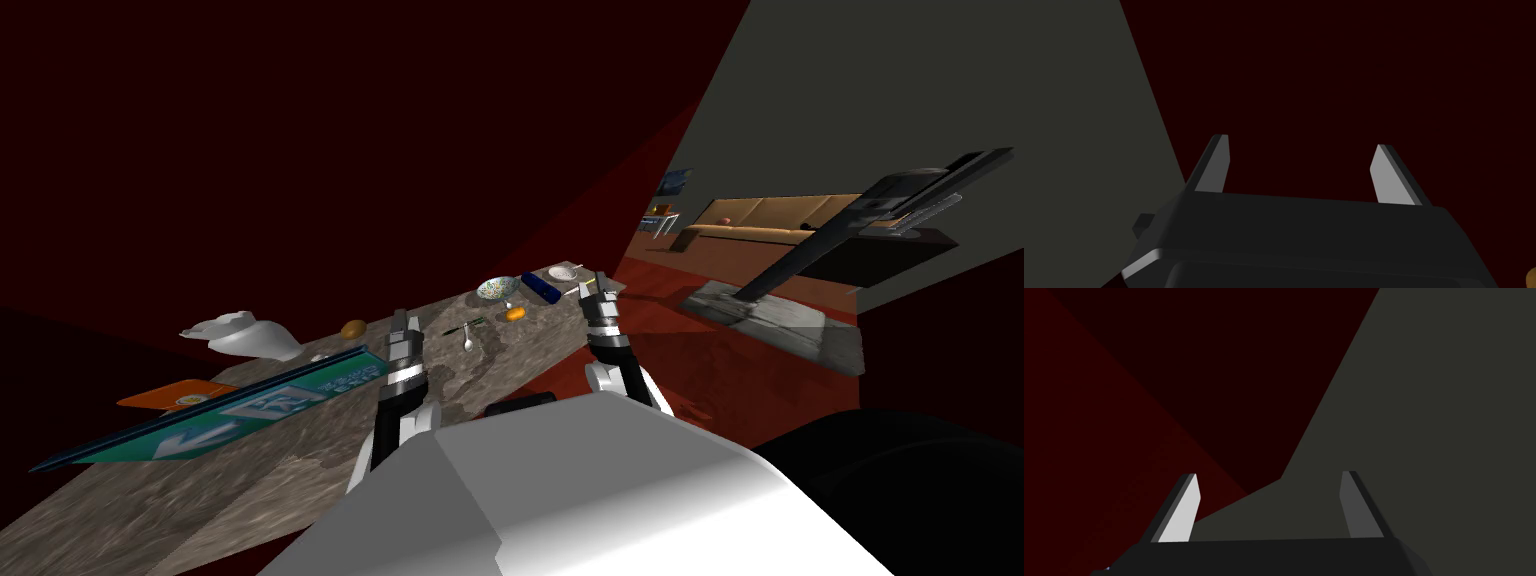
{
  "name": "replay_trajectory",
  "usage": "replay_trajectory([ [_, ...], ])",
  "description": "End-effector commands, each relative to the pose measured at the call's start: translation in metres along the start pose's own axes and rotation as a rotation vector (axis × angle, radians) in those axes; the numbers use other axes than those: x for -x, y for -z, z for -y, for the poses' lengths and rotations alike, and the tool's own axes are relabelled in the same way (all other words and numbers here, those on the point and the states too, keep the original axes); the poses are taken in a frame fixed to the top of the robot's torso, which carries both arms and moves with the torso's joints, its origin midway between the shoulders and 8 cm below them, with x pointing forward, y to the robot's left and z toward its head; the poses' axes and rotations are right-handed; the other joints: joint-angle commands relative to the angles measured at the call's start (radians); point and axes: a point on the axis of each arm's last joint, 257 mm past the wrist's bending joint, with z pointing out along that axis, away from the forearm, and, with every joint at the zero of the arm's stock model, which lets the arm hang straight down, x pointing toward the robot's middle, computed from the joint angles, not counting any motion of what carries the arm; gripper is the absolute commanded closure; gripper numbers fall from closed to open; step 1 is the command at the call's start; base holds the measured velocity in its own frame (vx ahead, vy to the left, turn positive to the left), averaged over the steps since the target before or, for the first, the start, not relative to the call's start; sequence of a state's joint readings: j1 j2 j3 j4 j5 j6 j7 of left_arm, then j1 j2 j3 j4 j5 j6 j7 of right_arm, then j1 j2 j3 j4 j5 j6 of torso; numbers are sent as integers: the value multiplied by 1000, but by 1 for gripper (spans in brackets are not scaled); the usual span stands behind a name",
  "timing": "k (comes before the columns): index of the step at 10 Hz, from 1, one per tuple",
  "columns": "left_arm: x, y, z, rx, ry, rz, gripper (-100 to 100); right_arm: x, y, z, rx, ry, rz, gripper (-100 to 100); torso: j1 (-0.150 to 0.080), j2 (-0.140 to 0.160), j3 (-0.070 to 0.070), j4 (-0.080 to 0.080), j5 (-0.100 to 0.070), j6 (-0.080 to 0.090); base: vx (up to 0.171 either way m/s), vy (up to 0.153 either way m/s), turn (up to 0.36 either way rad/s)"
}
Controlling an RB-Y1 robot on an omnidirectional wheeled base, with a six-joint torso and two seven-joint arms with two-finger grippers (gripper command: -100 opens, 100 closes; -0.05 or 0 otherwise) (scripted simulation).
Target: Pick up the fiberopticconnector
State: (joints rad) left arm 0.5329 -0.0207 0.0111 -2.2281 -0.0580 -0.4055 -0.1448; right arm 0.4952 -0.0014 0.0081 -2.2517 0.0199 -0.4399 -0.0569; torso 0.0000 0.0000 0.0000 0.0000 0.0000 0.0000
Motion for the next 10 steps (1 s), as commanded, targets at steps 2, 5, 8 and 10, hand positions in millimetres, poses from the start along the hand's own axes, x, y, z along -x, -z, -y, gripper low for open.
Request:
replay_trajectory([
  [2, -7, -4, -4, -3, -21, -59, -100, 0, 0, 0, 0, 0, 0, 0, 0, 2, 1, 0, 0, 0, -65, -12, 18],
  [5, -15, -16, -16, 10, -34, -124, -100, 0, 0, 0, 0, 0, 0, 0, -1, 8, 5, 2, 0, 0, -124, -21, 13],
  [8, -19, -34, -37, 49, -35, -170, -100, 0, 0, 0, 0, 0, 0, 0, 0, 9, 5, 2, 0, 0, -142, -11, -1],
  [10, -20, -49, -56, 90, -32, -192, -100, 0, 0, 0, 0, 0, 0, 0, -1, 10, 6, 2, 0, 0, -153, -20, -22],
])
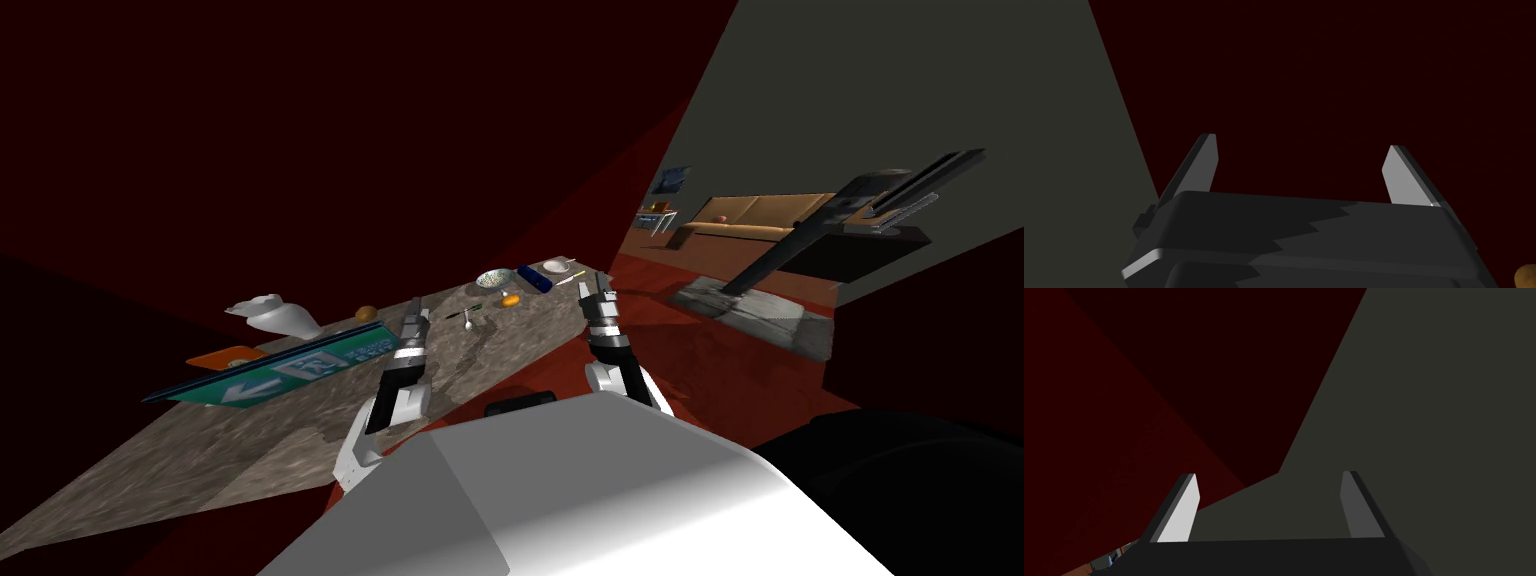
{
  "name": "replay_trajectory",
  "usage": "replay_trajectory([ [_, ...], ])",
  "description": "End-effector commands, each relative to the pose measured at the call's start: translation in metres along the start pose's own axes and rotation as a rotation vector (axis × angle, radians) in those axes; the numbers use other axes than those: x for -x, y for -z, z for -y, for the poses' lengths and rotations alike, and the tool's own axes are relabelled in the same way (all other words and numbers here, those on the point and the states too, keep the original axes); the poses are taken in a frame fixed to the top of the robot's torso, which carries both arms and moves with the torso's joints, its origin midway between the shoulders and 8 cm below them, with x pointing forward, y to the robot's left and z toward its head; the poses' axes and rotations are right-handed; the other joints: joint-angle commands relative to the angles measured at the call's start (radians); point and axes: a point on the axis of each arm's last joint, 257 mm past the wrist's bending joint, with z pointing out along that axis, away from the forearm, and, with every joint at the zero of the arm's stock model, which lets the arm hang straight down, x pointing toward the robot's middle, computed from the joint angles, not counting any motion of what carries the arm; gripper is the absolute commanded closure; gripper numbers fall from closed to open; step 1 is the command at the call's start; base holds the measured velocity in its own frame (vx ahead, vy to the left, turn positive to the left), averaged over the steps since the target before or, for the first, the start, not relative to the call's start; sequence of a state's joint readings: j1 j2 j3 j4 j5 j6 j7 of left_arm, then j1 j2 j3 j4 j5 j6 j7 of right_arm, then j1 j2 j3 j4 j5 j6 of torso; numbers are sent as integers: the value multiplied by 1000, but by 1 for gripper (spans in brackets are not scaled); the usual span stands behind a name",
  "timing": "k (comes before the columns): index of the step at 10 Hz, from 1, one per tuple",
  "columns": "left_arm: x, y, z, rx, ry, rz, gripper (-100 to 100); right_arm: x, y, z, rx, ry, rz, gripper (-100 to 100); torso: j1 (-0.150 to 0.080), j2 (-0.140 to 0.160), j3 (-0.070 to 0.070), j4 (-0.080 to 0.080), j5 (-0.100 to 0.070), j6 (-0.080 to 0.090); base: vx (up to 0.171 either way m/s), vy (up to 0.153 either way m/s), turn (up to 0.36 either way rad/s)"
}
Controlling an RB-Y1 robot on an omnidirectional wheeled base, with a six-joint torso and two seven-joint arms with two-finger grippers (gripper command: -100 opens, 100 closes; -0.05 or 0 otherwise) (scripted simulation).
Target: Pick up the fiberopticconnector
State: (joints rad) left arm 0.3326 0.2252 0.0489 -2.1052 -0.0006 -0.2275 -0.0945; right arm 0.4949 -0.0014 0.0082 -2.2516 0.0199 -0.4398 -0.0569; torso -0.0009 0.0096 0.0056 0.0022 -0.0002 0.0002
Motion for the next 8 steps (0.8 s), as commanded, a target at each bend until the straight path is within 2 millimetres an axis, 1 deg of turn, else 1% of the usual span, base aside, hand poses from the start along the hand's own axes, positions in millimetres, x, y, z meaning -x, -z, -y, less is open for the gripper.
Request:
replay_trajectory([
  [1, 0, -6, -11, 27, 3, -8, -100, 0, 0, 0, 0, 0, 0, 0, 0, 0, 0, 0, 0, 0, -84, 4, -8],
  [3, 4, -22, -35, 86, 14, -22, -100, 0, 0, 0, 0, 0, 0, 0, 1, -4, -3, -1, 0, 0, -87, -4, -42],
  [4, 4, -23, -36, 95, 14, -23, -100, 0, 0, 0, 0, 0, 0, 0, 1, -4, -2, -1, 0, 0, -80, -2, -16],
  [5, 7, -32, -47, 119, 21, -27, -100, 0, 0, 0, 0, 0, 0, 0, 1, -4, -2, -1, 0, 0, -69, -8, -36],
  [6, 7, -32, -51, 136, 21, -28, -100, 0, 0, 0, 0, 0, 0, 0, 1, -5, -3, -1, 0, 0, -48, 1, -20],
  [7, 10, -40, -65, 172, 29, -30, -100, 0, 0, 0, 0, 0, 0, 0, 1, -6, -4, -1, 0, 0, -58, 8, -51],
  [8, 10, -40, -67, 183, 29, -30, -100, 0, 0, 0, 0, 0, 0, 0, 2, -6, -4, -1, 0, 0, -54, 4, -35],
])
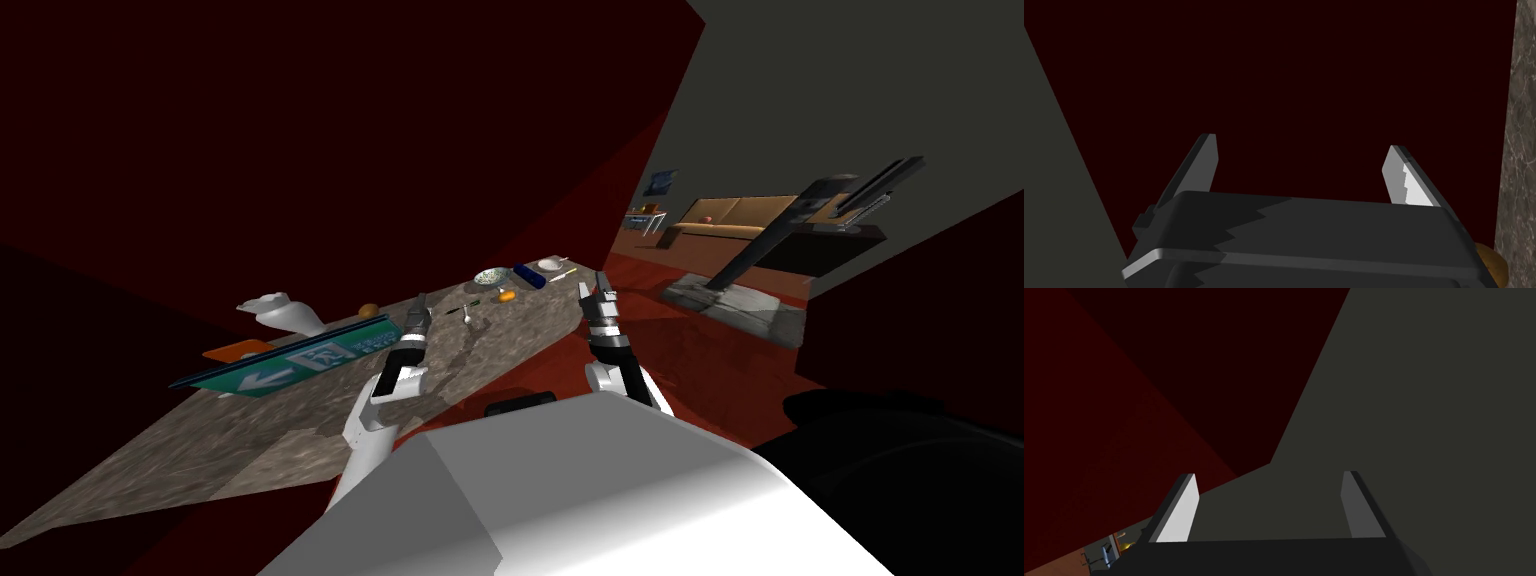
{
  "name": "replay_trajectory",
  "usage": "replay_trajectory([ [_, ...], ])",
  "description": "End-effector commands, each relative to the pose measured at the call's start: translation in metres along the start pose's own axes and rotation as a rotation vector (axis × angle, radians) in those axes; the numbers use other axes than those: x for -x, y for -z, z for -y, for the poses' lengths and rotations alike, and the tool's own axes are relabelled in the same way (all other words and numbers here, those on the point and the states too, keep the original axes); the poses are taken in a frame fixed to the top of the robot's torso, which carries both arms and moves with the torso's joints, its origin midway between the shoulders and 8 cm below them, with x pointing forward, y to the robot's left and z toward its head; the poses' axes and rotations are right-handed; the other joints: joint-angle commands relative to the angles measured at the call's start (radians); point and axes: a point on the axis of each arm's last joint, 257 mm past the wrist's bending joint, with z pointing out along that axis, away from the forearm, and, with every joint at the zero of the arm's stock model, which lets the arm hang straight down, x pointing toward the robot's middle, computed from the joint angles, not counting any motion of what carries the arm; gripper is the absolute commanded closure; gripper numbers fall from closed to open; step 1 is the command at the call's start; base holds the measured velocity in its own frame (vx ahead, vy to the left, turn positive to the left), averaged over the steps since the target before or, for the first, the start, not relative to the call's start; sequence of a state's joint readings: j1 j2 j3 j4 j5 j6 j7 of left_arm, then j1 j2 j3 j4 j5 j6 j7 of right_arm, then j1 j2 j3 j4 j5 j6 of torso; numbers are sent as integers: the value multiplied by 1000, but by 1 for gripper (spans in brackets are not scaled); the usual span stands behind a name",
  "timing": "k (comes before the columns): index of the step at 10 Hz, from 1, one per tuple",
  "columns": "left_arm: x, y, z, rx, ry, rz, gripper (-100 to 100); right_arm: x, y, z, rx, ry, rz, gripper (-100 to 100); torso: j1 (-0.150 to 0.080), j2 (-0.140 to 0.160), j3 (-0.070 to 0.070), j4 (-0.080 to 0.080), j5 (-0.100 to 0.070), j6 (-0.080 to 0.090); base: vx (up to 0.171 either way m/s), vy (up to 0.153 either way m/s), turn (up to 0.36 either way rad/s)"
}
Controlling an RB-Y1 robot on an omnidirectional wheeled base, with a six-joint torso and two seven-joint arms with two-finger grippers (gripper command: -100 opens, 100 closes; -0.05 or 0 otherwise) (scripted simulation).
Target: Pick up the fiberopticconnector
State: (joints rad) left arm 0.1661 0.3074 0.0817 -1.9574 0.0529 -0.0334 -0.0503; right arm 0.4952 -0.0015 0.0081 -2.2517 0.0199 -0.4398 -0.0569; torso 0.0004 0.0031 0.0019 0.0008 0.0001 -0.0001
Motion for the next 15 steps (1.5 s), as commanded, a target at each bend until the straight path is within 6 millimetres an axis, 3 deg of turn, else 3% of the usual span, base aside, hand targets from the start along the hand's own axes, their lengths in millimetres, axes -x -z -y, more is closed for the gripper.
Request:
replay_trajectory([
  [1, 7, -12, -14, 45, 11, 0, -100, 0, 0, 0, 0, 0, 0, 0, 0, 0, 0, 0, 0, 0, -57, -7, -63],
  [7, 28, -40, -63, 213, 45, 13, -100, 0, 0, 0, 0, 0, 0, 0, 0, -2, -1, 0, 0, 0, -36, -1, -55],
  [9, 27, -38, -72, 247, 46, 12, -100, 0, 0, 0, 0, 0, 0, 0, 0, -2, -1, -1, 0, 0, -17, 2, -36],
  [14, 56, -58, -114, 408, 93, 47, -100, 0, 0, 0, 0, 0, 0, 0, 0, -3, -2, -1, 0, 0, -13, 2, -91],
  [15, 56, -53, -126, 448, 94, 48, -100, 0, 0, 0, 0, 0, 0, 0, 0, -3, -2, -1, 0, 0, -3, 6, -63],
])
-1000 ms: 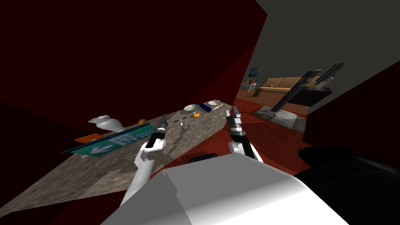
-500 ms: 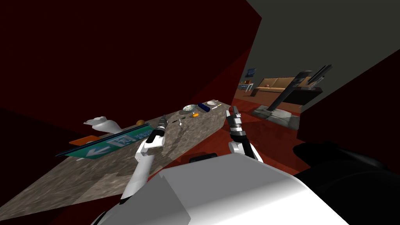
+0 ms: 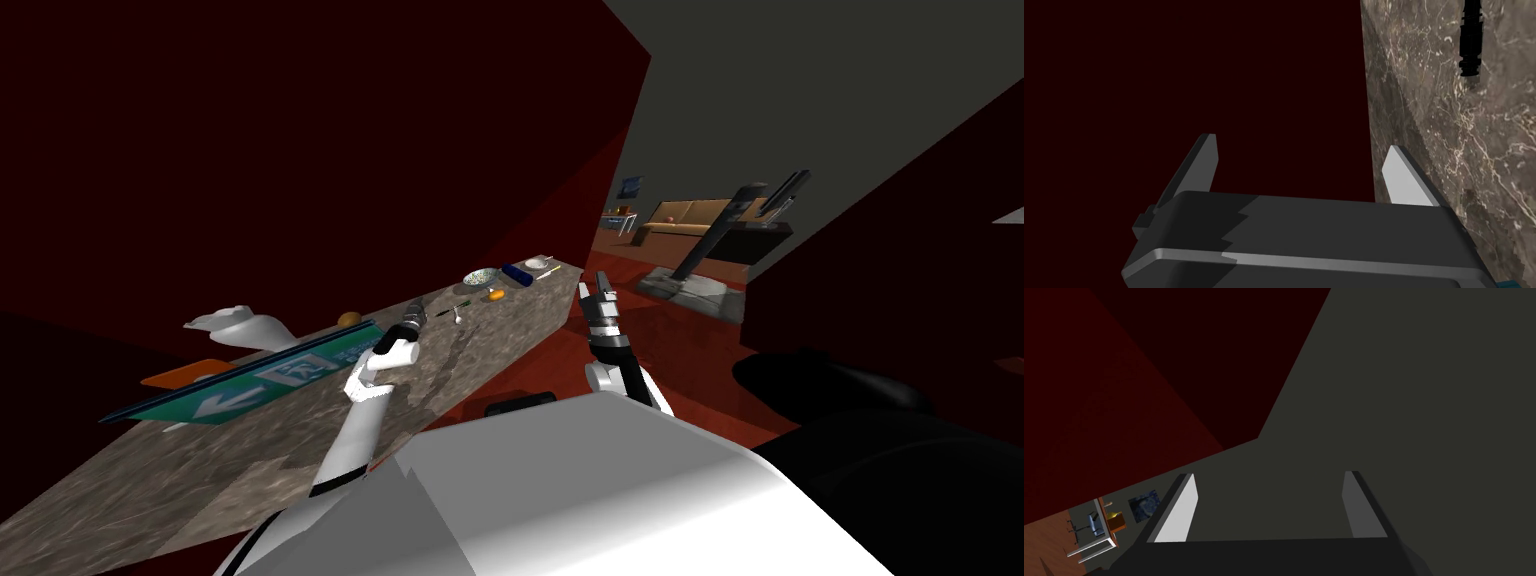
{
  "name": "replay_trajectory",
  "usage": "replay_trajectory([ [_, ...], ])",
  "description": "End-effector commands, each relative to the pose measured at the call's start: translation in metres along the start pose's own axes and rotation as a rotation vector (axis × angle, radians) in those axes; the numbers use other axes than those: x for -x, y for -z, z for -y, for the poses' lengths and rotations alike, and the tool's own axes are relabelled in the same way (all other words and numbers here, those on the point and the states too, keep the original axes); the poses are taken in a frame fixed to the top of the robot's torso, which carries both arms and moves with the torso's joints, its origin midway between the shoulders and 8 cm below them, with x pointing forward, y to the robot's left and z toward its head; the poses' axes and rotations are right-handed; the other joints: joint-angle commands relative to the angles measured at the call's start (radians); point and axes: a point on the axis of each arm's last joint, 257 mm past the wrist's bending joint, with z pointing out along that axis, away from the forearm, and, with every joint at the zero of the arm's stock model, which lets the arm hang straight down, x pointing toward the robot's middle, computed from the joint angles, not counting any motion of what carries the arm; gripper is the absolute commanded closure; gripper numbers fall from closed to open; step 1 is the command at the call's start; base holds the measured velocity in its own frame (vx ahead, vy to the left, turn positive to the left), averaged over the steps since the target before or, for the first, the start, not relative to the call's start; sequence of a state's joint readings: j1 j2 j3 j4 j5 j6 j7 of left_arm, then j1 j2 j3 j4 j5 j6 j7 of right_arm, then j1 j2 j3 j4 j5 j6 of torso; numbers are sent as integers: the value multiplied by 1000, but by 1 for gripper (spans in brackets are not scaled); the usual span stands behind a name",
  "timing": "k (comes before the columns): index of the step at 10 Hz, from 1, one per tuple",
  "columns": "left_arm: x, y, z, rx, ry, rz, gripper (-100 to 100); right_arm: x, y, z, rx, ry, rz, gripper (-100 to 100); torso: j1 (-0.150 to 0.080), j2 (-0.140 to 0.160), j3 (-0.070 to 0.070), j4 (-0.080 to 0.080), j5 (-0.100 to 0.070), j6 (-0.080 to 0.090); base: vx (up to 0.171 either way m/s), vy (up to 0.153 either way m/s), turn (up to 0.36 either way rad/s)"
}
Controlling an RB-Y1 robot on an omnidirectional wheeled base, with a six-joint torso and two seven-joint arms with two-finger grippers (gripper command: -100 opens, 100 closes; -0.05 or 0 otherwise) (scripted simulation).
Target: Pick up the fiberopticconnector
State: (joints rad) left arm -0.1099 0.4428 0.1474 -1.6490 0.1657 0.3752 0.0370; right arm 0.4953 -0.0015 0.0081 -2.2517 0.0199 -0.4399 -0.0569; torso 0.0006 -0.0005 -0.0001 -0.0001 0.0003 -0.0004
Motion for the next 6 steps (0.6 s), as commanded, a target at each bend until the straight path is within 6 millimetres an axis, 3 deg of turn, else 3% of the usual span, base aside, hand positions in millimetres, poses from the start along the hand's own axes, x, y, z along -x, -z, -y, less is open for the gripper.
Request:
replay_trajectory([
  [1, 2, -1, -8, 38, 3, 4, -100, 0, 0, 0, 0, 0, 0, 0, 0, 0, 0, 0, 0, 0, 0, 0, 0],
  [2, 13, -10, -14, 75, 25, 18, -100, 0, 0, 0, 0, 0, 0, 0, 0, 0, 0, 0, 0, 0, 3, 1, -121],
  [6, 26, -16, -38, 186, 49, 36, -100, 0, 0, 0, 0, 0, 0, 0, 0, -1, 0, 0, 0, 0, 6, 4, -71],
])
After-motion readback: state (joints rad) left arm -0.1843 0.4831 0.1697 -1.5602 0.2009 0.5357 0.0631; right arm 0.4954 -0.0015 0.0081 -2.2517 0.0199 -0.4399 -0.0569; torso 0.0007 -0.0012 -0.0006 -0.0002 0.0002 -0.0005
